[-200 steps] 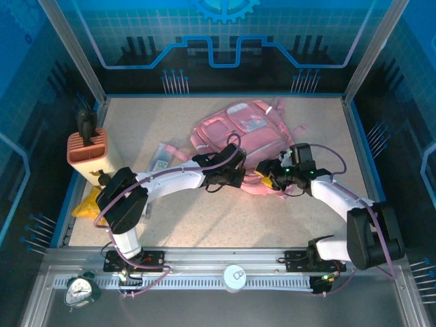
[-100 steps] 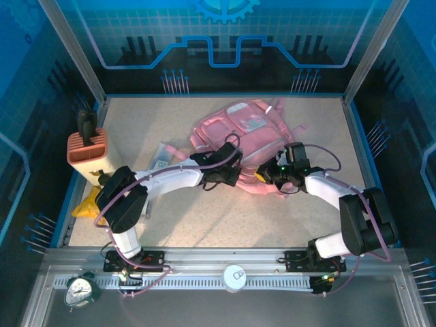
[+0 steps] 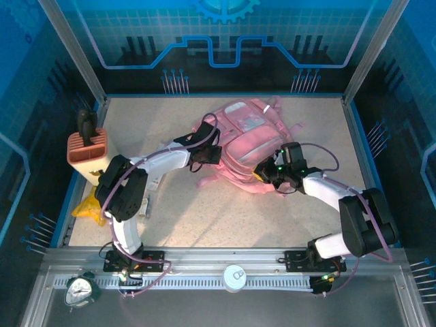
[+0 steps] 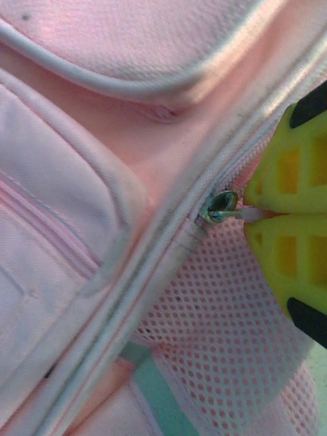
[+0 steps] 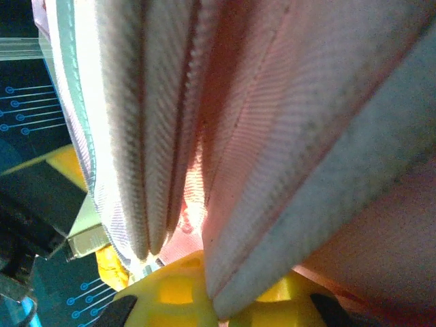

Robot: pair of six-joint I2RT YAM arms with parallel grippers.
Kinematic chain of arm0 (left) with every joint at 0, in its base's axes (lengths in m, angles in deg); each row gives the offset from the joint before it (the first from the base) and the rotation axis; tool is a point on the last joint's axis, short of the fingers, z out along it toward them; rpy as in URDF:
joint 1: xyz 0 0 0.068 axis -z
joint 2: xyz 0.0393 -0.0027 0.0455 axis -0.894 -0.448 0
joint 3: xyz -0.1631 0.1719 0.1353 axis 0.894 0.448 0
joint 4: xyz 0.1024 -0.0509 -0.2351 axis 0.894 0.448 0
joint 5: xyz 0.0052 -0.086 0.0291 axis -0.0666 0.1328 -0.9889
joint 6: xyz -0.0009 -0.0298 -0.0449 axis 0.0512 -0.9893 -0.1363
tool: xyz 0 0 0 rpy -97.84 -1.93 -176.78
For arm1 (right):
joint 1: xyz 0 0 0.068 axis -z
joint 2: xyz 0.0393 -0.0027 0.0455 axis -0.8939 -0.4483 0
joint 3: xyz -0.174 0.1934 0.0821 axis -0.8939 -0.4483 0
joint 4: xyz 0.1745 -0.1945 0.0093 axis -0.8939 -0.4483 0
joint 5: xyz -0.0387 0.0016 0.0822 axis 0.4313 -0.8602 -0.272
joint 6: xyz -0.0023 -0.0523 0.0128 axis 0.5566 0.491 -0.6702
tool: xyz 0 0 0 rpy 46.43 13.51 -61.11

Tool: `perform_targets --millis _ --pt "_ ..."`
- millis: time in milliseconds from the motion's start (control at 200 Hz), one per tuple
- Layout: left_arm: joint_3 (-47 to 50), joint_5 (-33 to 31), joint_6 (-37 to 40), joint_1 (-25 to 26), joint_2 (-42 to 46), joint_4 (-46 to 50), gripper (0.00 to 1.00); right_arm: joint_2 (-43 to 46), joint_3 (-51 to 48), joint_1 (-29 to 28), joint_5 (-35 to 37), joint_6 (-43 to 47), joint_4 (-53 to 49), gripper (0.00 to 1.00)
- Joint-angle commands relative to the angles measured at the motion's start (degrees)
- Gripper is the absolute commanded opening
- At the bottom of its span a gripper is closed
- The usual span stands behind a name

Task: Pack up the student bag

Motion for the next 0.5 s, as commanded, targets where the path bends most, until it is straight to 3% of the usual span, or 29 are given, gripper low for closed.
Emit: perform_targets --millis 0,55,170,360,495 --pt "-5.04 0.03 0.09 -1.04 -2.28 0.11 0.00 -2.22 2.24 -3.74 0.95 -2.44 6.30 0.00" --pt "-7.27 -0.04 0.34 -1.57 -3.60 1.46 0.00 -2.87 3.03 -4.62 1.46 -2.62 7.05 0.00" --pt "-8.95 -0.93 1.34 -1.91 -4.02 3.59 0.00 -1.75 4.15 -5.24 3.18 0.12 4.60 0.18" --pt "-0.61 -0.77 -0.41 -1.89 3.83 4.89 0.33 6.08 3.50 -4.89 9.57 9.36 -3.44 0.46" --pt "5.64 -3.54 -3.46 -2.18 10.95 7.86 0.46 11.70 2.99 -5.05 12.94 16.71 -8.03 0.63"
